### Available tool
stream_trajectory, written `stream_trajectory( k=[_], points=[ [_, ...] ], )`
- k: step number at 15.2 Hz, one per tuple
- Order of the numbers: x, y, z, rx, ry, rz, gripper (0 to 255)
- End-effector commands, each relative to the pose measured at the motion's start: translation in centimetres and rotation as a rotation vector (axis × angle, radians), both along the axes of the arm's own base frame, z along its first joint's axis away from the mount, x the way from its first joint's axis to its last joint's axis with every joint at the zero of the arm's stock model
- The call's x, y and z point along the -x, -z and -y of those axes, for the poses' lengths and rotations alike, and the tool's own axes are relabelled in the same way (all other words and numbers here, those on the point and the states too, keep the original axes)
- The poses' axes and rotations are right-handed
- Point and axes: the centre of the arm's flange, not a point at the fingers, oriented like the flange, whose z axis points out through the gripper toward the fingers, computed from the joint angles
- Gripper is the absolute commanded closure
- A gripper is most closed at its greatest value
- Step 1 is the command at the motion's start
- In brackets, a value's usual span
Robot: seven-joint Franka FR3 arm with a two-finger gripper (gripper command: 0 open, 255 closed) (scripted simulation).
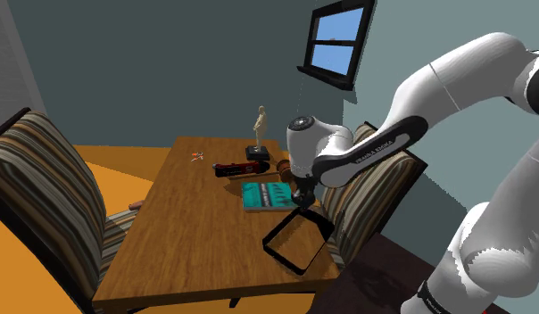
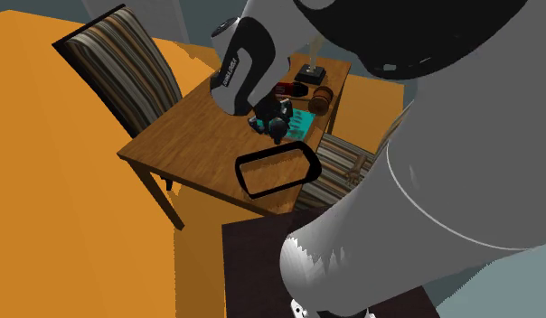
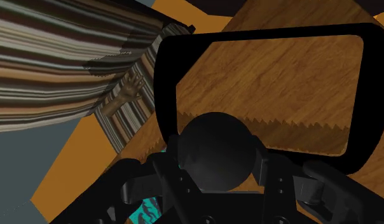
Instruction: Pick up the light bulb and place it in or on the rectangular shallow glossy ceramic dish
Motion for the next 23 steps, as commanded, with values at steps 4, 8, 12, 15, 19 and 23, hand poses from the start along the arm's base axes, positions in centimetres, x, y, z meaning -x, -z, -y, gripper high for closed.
stream_trajectory(
  k=[4, 8, 12, 15, 19, 23],
  points=[
    [2.2, 1.4, 0.0, 0.000, 0.000, 0.000, 255],
    [2.2, 3.5, 0.0, 0.000, 0.000, 0.000, 255],
    [2.2, 5.6, 0.0, 0.000, 0.000, 0.000, 255],
    [2.2, 7.2, 0.0, 0.000, 0.000, 0.000, 255],
    [2.2, 8.3, 0.0, 0.000, 0.000, 0.000, 255],
    [2.2, 8.3, 0.0, 0.000, 0.000, 0.000, 255]
  ],
)
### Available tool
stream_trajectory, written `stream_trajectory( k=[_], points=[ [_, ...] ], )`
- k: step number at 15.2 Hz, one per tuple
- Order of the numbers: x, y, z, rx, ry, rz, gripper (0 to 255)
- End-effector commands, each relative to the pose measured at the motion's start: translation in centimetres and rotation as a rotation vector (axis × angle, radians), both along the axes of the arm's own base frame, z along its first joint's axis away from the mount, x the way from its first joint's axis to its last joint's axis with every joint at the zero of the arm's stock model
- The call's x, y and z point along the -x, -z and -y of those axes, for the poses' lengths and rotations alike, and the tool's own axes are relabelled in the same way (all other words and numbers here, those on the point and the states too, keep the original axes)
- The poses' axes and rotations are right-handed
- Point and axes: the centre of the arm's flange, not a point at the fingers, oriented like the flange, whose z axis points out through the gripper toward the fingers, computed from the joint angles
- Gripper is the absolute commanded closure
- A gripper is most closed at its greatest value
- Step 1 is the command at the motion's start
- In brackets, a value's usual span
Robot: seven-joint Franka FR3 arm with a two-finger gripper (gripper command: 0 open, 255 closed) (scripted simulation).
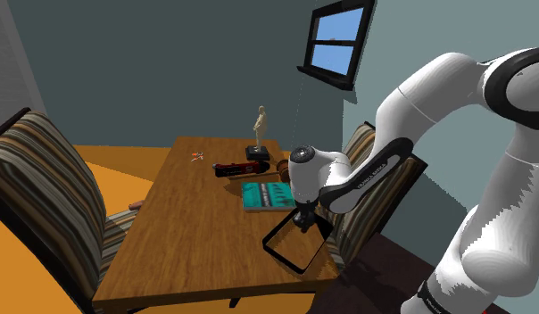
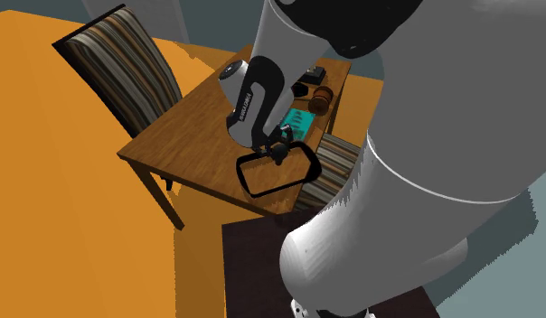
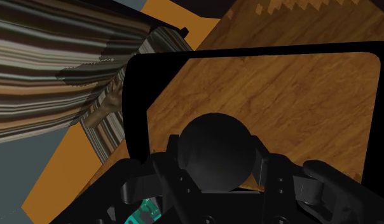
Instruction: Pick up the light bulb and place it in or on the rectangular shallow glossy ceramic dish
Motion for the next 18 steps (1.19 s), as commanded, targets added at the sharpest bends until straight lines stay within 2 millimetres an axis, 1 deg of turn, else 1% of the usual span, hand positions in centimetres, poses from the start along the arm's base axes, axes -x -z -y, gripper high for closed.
stream_trajectory(
  k=[1, 2, 7, 11, 18],
  points=[
    [0.0, 0.0, 0.0, 0.000, 0.000, 0.000, 255],
    [0.0, 0.0, 0.0, 0.000, 0.000, 0.000, 0],
    [0.0, 0.0, 0.0, 0.000, 0.000, 0.000, 0],
    [0.1, -4.6, -1.9, 0.000, 0.000, 0.000, 0],
    [0.1, -4.6, -1.9, 0.000, 0.000, 0.000, 0]
  ],
)
